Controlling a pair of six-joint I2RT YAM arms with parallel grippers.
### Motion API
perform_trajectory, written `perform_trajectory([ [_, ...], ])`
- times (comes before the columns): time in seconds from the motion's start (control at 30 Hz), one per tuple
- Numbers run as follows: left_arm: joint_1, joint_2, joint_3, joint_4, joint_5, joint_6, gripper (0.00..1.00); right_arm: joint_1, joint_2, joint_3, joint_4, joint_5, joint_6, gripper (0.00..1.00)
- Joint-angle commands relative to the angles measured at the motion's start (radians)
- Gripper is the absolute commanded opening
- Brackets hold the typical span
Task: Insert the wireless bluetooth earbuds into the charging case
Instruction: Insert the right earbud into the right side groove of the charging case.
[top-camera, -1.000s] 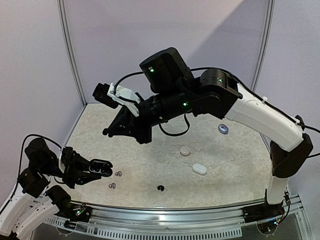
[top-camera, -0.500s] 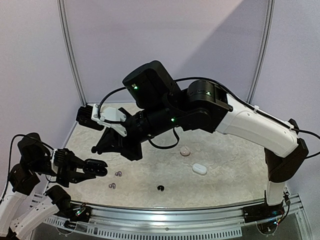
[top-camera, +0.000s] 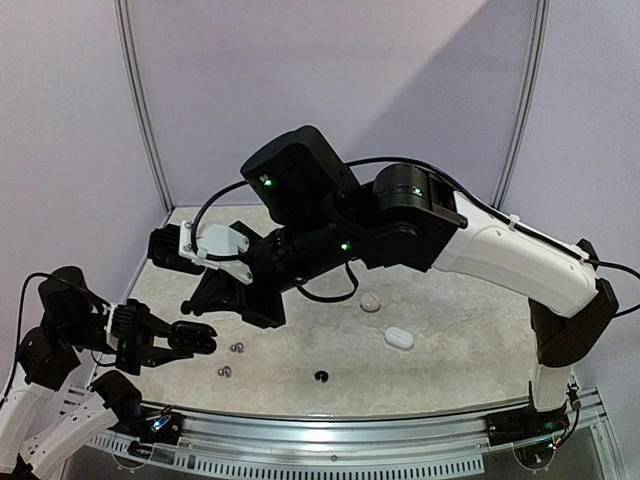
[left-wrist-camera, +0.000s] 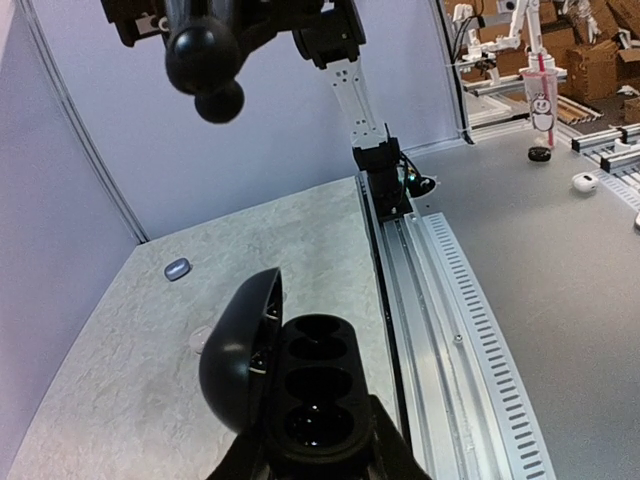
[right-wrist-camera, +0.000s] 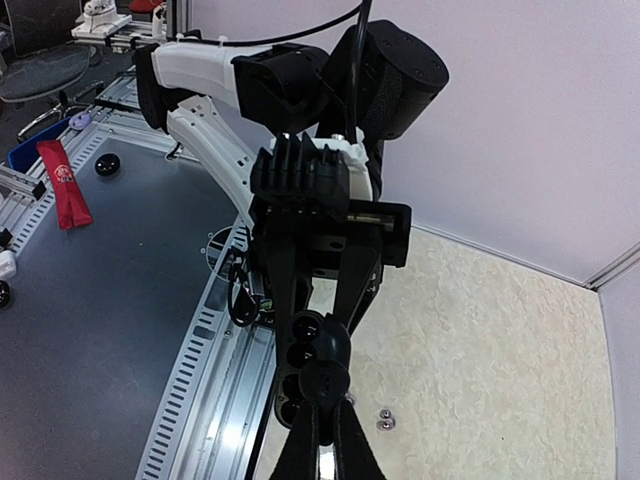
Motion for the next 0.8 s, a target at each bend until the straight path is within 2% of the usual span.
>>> perform_trajectory([
  [0.0,-0.009,-0.01,0.015,0.002,0.012,0.0,0.0,0.005,-0.011,0.021,-0.038,0.024,-0.026,0.0],
  [0.27,-0.009,-0.005,0.015,0.035,0.017,-0.036,0.0,0.009,-0.015,0.001,-0.069,-0.026,-0.045,0.0],
  [0.4,-0.009,0.0,0.005,0.103,0.013,-0.123,0.0,0.024,-0.011,-0.018,-0.075,-0.042,-0.074,0.0],
  [0.77,-0.009,0.012,0.003,0.146,0.011,-0.244,0.0,0.027,0.029,-0.017,-0.092,0.049,-0.122,0.0],
])
